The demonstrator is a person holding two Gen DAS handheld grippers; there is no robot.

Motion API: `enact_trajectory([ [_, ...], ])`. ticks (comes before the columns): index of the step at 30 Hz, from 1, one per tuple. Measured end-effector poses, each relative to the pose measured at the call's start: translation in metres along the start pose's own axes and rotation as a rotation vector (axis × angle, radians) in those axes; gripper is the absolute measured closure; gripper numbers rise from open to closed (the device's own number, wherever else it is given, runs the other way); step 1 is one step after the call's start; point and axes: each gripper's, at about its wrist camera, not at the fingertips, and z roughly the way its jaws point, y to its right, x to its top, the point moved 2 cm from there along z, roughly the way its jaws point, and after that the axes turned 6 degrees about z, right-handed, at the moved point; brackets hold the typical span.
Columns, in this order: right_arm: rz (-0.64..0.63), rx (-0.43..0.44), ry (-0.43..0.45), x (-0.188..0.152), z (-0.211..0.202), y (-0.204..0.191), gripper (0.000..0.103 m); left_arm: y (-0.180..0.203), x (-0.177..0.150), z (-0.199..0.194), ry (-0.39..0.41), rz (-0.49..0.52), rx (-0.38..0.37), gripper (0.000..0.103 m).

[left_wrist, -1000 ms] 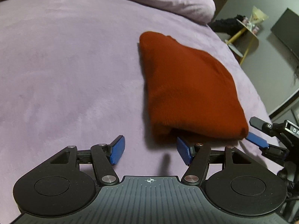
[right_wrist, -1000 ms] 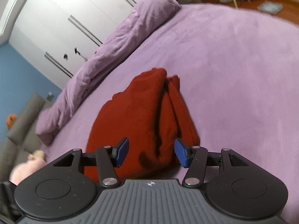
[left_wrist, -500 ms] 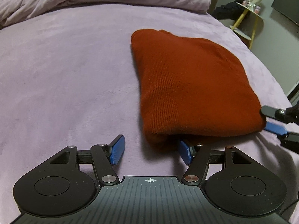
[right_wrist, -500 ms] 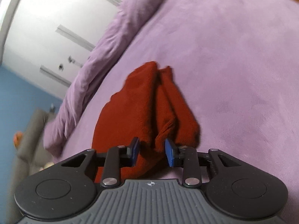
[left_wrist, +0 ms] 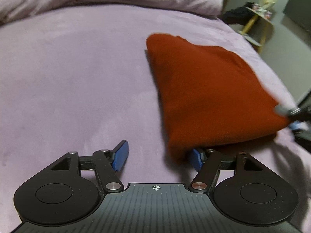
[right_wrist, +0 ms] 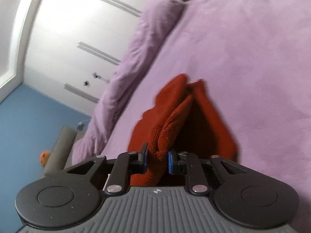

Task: Fold small clothes

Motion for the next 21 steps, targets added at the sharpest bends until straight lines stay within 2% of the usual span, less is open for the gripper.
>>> enact_trajectory([
  [2, -0.098, -0.14, -0.045, 0.001, 0.008, 0.006, 0.084, -0.013, -0.004, -0.007, -0.02, 0.02, -0.069, 0.033],
  [4, -0.191, -0.166, -0.085, -0.002, 0.009, 0.006, 0.081, -0.032, -0.005, -0.017, -0.019, 0.006, -0.144, 0.032],
  [6, -0.228, -0.152, -0.087, 0.003, 0.002, 0.006, 0.068, -0.05, 0.0, -0.024, -0.002, -0.067, -0.195, 0.027],
  [8, -0.215, -0.135, -0.055, 0.015, -0.006, 0.009, 0.031, -0.059, 0.012, -0.022, 0.033, -0.154, -0.229, 0.02],
  [10, -0.159, -0.086, -0.053, 0.03, -0.003, 0.014, 0.025, -0.06, 0.026, -0.007, 0.051, -0.227, -0.316, 0.019],
  [12, -0.115, -0.029, -0.11, 0.044, 0.014, 0.02, 0.024, -0.056, 0.04, 0.014, 0.041, -0.279, -0.331, 0.019],
  [15, -0.076, -0.046, -0.193, 0.057, 0.049, 0.026, 0.024, -0.047, 0.055, 0.052, -0.006, -0.354, -0.374, 0.02],
  [18, -0.115, -0.049, -0.201, 0.053, 0.065, 0.018, 0.036, -0.043, 0.063, 0.079, -0.043, -0.432, -0.431, 0.02],
  [19, -0.102, -0.038, -0.208, 0.053, 0.072, 0.018, 0.046, -0.04, 0.065, 0.085, -0.05, -0.44, -0.438, 0.021],
  [20, -0.085, -0.037, -0.21, 0.054, 0.076, 0.02, 0.054, -0.036, 0.067, 0.089, -0.056, -0.438, -0.43, 0.026],
  [21, -0.066, -0.036, -0.206, 0.054, 0.08, 0.023, 0.058, -0.034, 0.069, 0.09, -0.053, -0.43, -0.417, 0.031],
])
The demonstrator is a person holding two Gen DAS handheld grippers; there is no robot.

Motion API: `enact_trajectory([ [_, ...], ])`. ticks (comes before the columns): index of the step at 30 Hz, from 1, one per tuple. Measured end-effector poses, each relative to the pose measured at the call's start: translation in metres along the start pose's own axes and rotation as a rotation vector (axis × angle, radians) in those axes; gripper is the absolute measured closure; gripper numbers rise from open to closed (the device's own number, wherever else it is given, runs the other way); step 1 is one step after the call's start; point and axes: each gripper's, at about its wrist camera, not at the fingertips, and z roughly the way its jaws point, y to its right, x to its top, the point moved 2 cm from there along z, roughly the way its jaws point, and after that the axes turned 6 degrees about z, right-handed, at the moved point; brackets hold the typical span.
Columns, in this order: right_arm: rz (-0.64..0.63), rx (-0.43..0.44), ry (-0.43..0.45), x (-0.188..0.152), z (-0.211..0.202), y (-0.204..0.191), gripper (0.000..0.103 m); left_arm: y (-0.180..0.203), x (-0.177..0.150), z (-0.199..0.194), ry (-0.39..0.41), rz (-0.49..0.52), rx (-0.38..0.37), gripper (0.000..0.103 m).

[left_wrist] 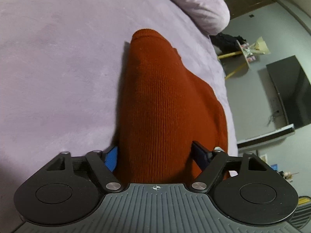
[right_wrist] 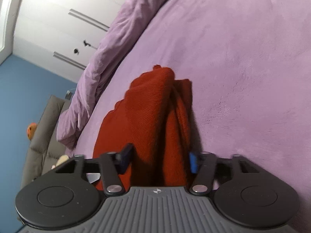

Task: Fold small clothes

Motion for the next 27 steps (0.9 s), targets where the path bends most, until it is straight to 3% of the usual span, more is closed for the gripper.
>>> enact_trajectory([
  [2, 0.039, 0.02, 0.015, -0.002, 0.005, 0.005, 0.067, 0.001, 0.0, 0.0, 0.004, -0.005, 0.004, 0.045],
  [4, 0.079, 0.031, 0.036, -0.005, 0.009, 0.005, 0.069, 0.001, 0.0, -0.009, 0.02, -0.01, -0.012, 0.05],
  [9, 0.135, 0.101, 0.008, -0.019, 0.011, -0.01, 0.071, 0.009, -0.012, -0.059, 0.05, 0.038, -0.004, 0.053],
  [14, 0.111, 0.148, -0.17, -0.072, 0.013, -0.033, 0.071, -0.013, -0.058, -0.136, 0.009, 0.048, 0.122, 0.049],
  [16, 0.08, 0.14, -0.26, -0.106, 0.014, -0.041, 0.07, -0.031, -0.083, -0.161, -0.006, 0.004, 0.192, 0.046],
  [18, 0.035, 0.112, -0.288, -0.133, 0.012, -0.048, 0.065, -0.038, -0.101, -0.179, -0.008, 0.019, 0.261, 0.044],
  [20, -0.03, 0.026, -0.252, -0.148, 0.002, -0.059, 0.051, -0.031, -0.109, -0.199, 0.046, 0.054, 0.292, 0.042],
  [21, -0.061, -0.026, -0.216, -0.151, -0.005, -0.066, 0.051, -0.024, -0.108, -0.205, 0.072, 0.077, 0.321, 0.042],
  [25, -0.201, -0.267, 0.018, -0.151, -0.036, -0.107, 0.051, 0.005, -0.096, -0.213, 0.199, 0.207, 0.429, 0.035],
  [27, -0.265, -0.3, 0.064, -0.155, -0.032, -0.131, 0.061, 0.015, -0.087, -0.202, 0.226, 0.241, 0.451, 0.035],
])
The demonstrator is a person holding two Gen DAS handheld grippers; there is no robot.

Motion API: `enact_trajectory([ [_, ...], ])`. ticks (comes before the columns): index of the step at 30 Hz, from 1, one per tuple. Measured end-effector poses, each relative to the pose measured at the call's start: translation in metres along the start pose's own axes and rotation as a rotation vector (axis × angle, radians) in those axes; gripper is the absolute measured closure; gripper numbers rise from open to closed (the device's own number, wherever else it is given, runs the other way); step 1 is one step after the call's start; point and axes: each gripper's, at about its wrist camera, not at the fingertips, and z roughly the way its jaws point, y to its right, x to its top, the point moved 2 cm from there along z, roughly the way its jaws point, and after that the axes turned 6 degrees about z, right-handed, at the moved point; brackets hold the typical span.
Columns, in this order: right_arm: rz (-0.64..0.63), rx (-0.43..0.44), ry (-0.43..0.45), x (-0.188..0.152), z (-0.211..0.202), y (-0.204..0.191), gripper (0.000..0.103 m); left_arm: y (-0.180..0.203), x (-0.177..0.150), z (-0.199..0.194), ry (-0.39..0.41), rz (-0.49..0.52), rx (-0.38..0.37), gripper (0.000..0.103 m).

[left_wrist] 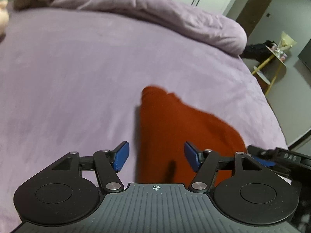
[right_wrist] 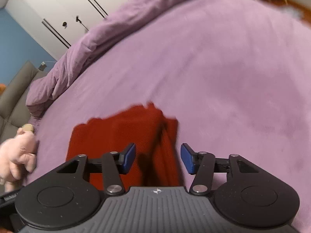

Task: Fold small clothes

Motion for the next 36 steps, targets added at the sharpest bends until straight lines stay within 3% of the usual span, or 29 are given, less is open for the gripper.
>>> enact_trajectory([
  [1, -0.026, 0.027, -0.016, 0.0, 0.005, -0.015, 0.07, 0.009, 0.005, 0.009, 0.021, 0.026, 0.016, 0.034],
  [5, -0.112, 0.102, -0.119, 0.001, 0.051, -0.058, 0.088, 0.033, 0.016, 0.058, 0.082, 0.11, 0.158, 0.032],
  [7, -0.189, 0.019, -0.082, 0.002, 0.079, -0.068, 0.094, 0.033, 0.02, 0.083, 0.076, 0.11, 0.177, 0.032],
  [10, -0.269, -0.043, 0.016, 0.007, 0.1, -0.066, 0.102, 0.028, 0.022, 0.113, 0.081, 0.118, 0.233, 0.021],
  [13, -0.337, -0.104, 0.086, 0.003, 0.113, -0.052, 0.103, 0.024, 0.023, 0.135, 0.052, 0.088, 0.233, 0.014],
  [19, -0.29, -0.061, 0.157, -0.001, 0.127, -0.037, 0.103, 0.005, 0.022, 0.152, 0.048, -0.009, 0.167, 0.008],
  [28, -0.23, -0.008, 0.195, -0.003, 0.147, -0.024, 0.103, 0.011, 0.023, 0.165, 0.059, -0.021, 0.204, 0.002],
  [32, -0.208, -0.01, 0.182, 0.002, 0.145, -0.027, 0.103, 0.01, 0.024, 0.15, 0.043, -0.041, 0.194, 0.002],
  [36, -0.18, 0.026, 0.155, 0.004, 0.122, -0.03, 0.102, 0.0, 0.003, 0.104, -0.003, -0.057, 0.138, 0.002],
])
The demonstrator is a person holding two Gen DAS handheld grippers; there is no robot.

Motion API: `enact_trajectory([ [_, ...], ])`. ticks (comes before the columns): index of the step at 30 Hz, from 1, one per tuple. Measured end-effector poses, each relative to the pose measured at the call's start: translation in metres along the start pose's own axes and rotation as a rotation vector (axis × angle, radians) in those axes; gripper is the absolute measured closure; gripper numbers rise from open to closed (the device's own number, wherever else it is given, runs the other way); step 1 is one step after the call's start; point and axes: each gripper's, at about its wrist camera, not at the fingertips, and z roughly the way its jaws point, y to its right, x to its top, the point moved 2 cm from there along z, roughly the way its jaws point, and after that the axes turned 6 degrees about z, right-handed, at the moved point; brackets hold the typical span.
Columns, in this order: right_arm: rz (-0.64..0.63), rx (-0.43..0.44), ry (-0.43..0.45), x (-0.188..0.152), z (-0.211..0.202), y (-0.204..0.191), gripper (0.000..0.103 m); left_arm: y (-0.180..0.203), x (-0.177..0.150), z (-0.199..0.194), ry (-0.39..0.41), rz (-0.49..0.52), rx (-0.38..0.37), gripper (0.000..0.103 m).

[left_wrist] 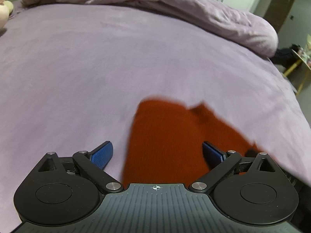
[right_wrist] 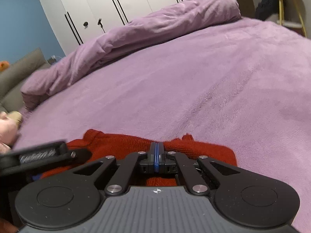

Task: Fold small clothes

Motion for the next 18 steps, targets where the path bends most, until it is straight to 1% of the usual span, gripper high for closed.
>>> enact_trajectory([
  [1, 0.004, 0.013, -0.023, 0.002, -0.009, -0.001, 0.098, -0.005, -0.011, -0.016, 0.026, -0.004, -0.011, 0.002],
  [2, -0.01, 0.023, -0.044, 0.001, -0.024, -0.003, 0.09, -0.01, -0.024, -0.034, 0.051, -0.005, -0.021, 0.002],
  [3, -0.04, 0.018, -0.045, -0.003, -0.041, -0.004, 0.085, -0.013, -0.038, -0.05, 0.059, 0.002, -0.024, 0.002],
  [5, -0.124, -0.002, -0.006, -0.021, -0.084, -0.005, 0.078, -0.018, -0.071, -0.077, 0.072, 0.016, -0.009, 0.002],
  [6, -0.152, -0.018, -0.004, -0.032, -0.103, -0.004, 0.077, -0.02, -0.085, -0.086, 0.068, 0.02, -0.003, 0.002],
  [7, -0.166, -0.039, -0.015, -0.046, -0.122, 0.0, 0.076, -0.022, -0.101, -0.097, 0.081, 0.012, 0.0, 0.002],
  [8, -0.171, -0.051, -0.023, -0.06, -0.138, 0.005, 0.068, -0.024, -0.113, -0.105, 0.098, 0.001, -0.001, 0.002],
  [9, -0.171, -0.07, -0.039, -0.072, -0.152, 0.01, 0.064, -0.025, -0.124, -0.109, 0.077, 0.003, -0.002, 0.002],
  [10, -0.154, -0.068, -0.039, -0.083, -0.166, 0.017, 0.061, -0.025, -0.131, -0.112, 0.046, 0.012, 0.007, 0.002],
  [11, -0.137, -0.072, -0.044, -0.089, -0.177, 0.022, 0.055, -0.025, -0.136, -0.116, 0.037, 0.023, 0.012, 0.002],
  [12, -0.128, -0.104, -0.069, -0.096, -0.185, 0.025, 0.051, -0.023, -0.139, -0.118, 0.022, 0.043, 0.027, 0.002],
  [13, -0.12, -0.129, -0.108, -0.102, -0.19, 0.028, 0.05, -0.02, -0.141, -0.122, 0.002, 0.072, 0.04, 0.002],
  [14, -0.116, -0.143, -0.141, -0.106, -0.194, 0.028, 0.051, -0.017, -0.143, -0.124, -0.03, 0.109, 0.054, 0.004],
  [15, -0.123, -0.154, -0.154, -0.109, -0.199, 0.027, 0.051, -0.014, -0.147, -0.126, -0.057, 0.145, 0.076, 0.005],
  [16, -0.133, -0.154, -0.147, -0.11, -0.205, 0.025, 0.051, -0.01, -0.15, -0.128, -0.07, 0.182, 0.096, 0.005],
  [18, -0.109, -0.126, -0.152, -0.109, -0.214, 0.024, 0.05, -0.008, -0.154, -0.134, -0.068, 0.208, 0.114, 0.005],
])
